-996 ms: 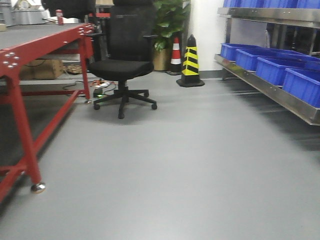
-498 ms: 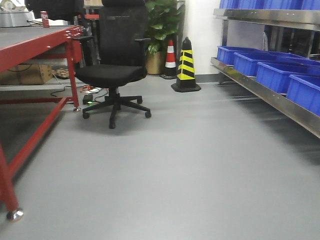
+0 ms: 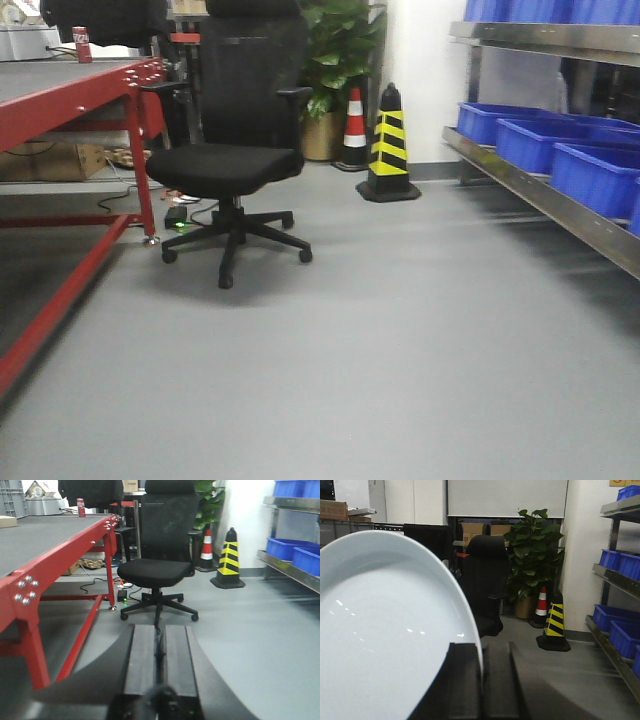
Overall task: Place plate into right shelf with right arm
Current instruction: 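Drive the base toward the shelf of blue bins holding the plate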
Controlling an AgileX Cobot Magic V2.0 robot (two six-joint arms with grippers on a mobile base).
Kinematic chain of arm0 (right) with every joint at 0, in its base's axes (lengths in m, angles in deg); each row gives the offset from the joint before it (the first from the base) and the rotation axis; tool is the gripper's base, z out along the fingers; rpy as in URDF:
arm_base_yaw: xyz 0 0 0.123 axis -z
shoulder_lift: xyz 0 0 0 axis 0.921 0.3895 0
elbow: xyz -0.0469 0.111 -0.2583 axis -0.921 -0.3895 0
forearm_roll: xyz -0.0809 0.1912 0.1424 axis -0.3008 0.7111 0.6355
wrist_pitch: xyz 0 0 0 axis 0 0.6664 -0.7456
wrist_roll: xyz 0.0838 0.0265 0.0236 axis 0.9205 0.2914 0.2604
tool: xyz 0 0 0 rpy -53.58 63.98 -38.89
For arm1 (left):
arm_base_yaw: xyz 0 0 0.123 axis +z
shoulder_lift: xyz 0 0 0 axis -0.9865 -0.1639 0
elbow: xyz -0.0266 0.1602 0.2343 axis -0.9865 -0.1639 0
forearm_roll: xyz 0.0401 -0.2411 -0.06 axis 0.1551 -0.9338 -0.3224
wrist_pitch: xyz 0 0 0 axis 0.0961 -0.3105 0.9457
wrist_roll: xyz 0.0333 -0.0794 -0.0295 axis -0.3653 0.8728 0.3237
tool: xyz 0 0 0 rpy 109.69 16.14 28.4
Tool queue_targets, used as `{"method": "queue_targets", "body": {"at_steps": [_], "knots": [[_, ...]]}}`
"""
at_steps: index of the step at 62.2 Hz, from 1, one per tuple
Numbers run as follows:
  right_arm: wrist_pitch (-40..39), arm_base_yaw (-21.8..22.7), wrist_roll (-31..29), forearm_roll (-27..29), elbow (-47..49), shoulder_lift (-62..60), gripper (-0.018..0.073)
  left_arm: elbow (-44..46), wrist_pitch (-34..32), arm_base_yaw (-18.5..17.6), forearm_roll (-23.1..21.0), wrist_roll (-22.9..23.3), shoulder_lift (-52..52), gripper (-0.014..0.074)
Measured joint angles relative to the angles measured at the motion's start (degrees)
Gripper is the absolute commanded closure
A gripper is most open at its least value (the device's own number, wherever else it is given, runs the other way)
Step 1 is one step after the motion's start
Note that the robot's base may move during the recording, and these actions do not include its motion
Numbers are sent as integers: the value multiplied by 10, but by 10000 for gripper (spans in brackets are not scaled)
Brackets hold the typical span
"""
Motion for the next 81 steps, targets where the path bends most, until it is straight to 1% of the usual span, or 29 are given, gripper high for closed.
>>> {"method": "queue_targets", "body": {"at_steps": [81], "knots": [[0,0,0,0,0,2,505,0,-1,0,0,0,0,643]]}}
